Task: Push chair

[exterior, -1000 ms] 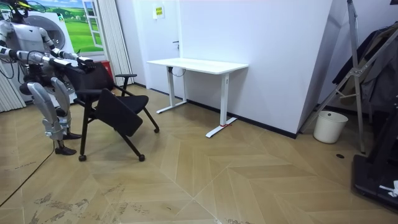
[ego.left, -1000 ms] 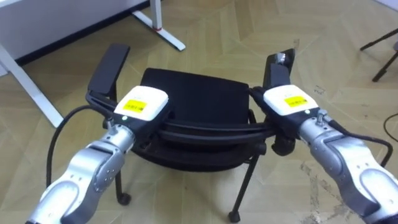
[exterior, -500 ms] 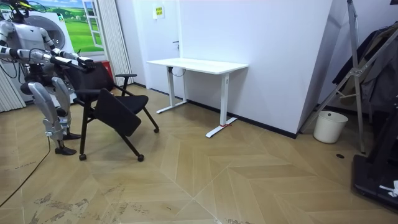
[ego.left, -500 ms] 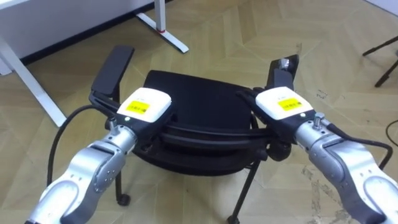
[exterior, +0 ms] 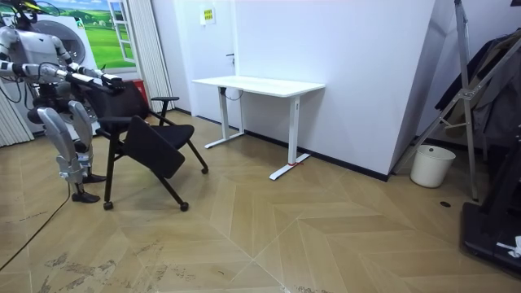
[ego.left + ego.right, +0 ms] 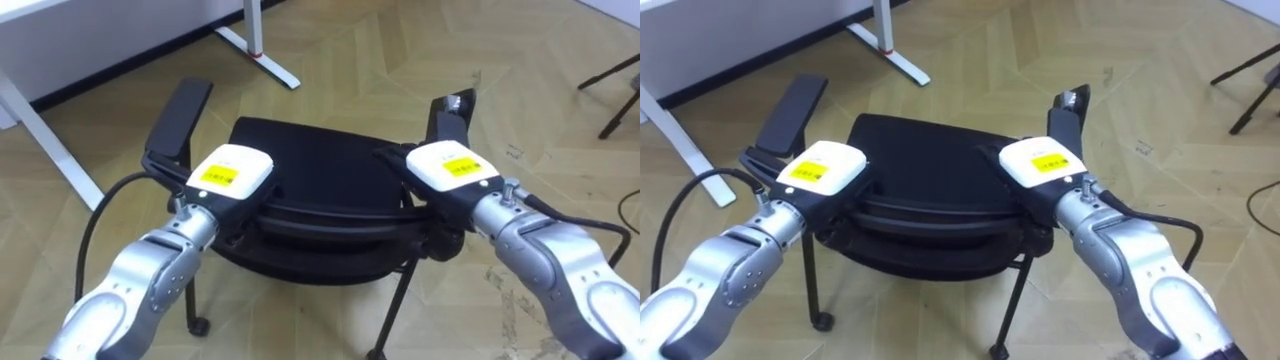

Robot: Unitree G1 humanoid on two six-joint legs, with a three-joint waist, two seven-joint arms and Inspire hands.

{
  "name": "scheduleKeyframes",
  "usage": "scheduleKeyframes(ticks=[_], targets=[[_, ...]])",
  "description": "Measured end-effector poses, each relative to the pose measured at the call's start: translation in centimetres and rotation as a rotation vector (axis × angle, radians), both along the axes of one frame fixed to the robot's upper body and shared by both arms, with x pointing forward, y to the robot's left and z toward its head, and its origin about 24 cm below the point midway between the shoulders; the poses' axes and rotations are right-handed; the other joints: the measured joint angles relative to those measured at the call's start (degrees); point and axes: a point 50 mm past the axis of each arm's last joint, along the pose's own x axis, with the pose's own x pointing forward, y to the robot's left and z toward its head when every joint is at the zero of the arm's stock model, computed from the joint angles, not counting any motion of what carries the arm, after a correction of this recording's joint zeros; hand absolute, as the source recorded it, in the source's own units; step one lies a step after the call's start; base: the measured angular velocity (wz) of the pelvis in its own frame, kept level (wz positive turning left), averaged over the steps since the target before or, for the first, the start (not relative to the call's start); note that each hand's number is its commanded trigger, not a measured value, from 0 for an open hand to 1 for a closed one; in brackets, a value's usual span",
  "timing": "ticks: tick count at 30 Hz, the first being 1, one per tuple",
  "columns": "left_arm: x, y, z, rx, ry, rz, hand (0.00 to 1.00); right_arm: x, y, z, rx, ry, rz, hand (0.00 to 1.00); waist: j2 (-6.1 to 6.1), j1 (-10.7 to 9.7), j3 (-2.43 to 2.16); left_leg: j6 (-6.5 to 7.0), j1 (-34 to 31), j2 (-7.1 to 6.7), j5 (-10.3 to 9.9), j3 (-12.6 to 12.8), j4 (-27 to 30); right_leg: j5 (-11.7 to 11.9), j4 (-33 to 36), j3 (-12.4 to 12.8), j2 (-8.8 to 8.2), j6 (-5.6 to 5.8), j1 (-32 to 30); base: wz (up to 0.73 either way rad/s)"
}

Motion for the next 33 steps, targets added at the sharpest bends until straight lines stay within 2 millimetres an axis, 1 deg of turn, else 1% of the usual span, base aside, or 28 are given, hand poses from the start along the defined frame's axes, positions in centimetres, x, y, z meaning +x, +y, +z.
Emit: scheduleKeyframes(ticks=[4,6,8,10,14,16,20,26,27,28,33], targets=[[0.0,-0.2,0.0,-0.007,-0.005,-0.009,1.0,-0.1,-0.2,-0.5,-0.009,0.017,-0.01,0.0,0.25,0.66,0.1,0.0,-0.09,0.02,0.0,-0.01,0.07,0.02,-0.4,-0.17,0.06,0.01,0.14,0.01],[-0.1,-0.6,0.0,-0.009,-0.008,-0.017,1.0,-0.1,-0.8,-2.2,-0.01,0.071,-0.052,0.0,0.51,1.24,0.09,0.0,-0.2,0.02,0.0,-0.03,0.2,0.07,-0.64,-0.65,-0.01,0.02,0.42,0.06],[-0.1,-0.9,-0.1,-0.012,-0.009,-0.019,1.0,-0.1,-0.8,-2.5,0.007,0.061,-0.077,0.0,0.76,1.44,0.02,0.0,-0.24,0.02,0.0,-0.16,0.22,0.07,-0.67,-1.19,-0.09,0.02,0.47,0.02],[-0.1,-1.0,-0.1,-0.016,-0.009,-0.013,1.0,0.0,-0.8,-2.6,0.01,0.046,-0.088,0.0,0.91,1.52,0.07,0.0,-0.25,0.02,0.0,-0.17,0.22,0.07,-0.77,-1.22,-0.09,0.02,0.5,0.0],[-0.1,-1.2,-0.3,-0.017,-0.001,-0.004,1.0,0.1,-0.8,-3.2,0.029,0.028,-0.115,0.0,0.93,0.93,0.07,0.0,0.08,0.03,0.0,-0.16,0.34,0.07,-1.15,-1.58,-0.12,0.03,1.28,0.03],[0.0,-1.3,-0.3,-0.011,0.002,0.003,1.0,0.0,-0.7,-3.5,0.033,0.028,-0.127,0.0,1.06,0.63,0.15,0.0,0.26,0.1,0.0,-0.15,0.34,0.29,-1.79,-1.81,-0.03,0.08,1.83,0.07],[0.0,-1.4,-0.4,-0.009,0.019,0.017,1.0,0.1,-0.3,-4.0,0.017,0.017,-0.137,0.0,1.26,-0.07,0.21,0.01,0.36,0.1,-0.01,-0.11,0.41,0.31,-1.85,-2.05,-0.08,0.1,2.21,0.03],[0.1,-1.7,-0.6,-0.005,0.027,0.047,1.0,0.1,0.2,-4.4,-0.014,-0.008,-0.159,0.0,1.55,-0.17,0.24,0.01,0.61,0.1,-0.01,-0.05,0.36,0.44,-1.82,-2.04,-0.09,0.1,2.44,0.0],[0.1,-1.7,-0.6,-0.005,0.027,0.048,1.0,0.1,0.3,-4.5,-0.011,-0.011,-0.163,0.67,1.56,-0.19,0.24,0.01,0.62,0.1,-0.01,-0.04,0.36,0.48,-1.82,-2.03,-0.08,0.1,2.43,0.0],[0.1,-1.8,-0.6,-0.005,0.027,0.048,1.0,0.2,0.4,-4.5,-0.009,-0.012,-0.167,1.0,1.58,-0.23,0.24,0.01,0.62,0.1,-0.01,-0.03,0.36,0.49,-1.82,-2.02,-0.08,0.1,2.44,0.0],[0.0,-2.0,-0.7,-0.003,0.029,0.057,1.0,0.1,0.4,-4.6,-0.015,-0.016,-0.176,1.0,1.72,-0.36,0.18,0.01,0.63,0.1,-0.01,-0.03,0.42,0.53,-1.75,-2.09,-0.11,0.06,2.49,0.0]])
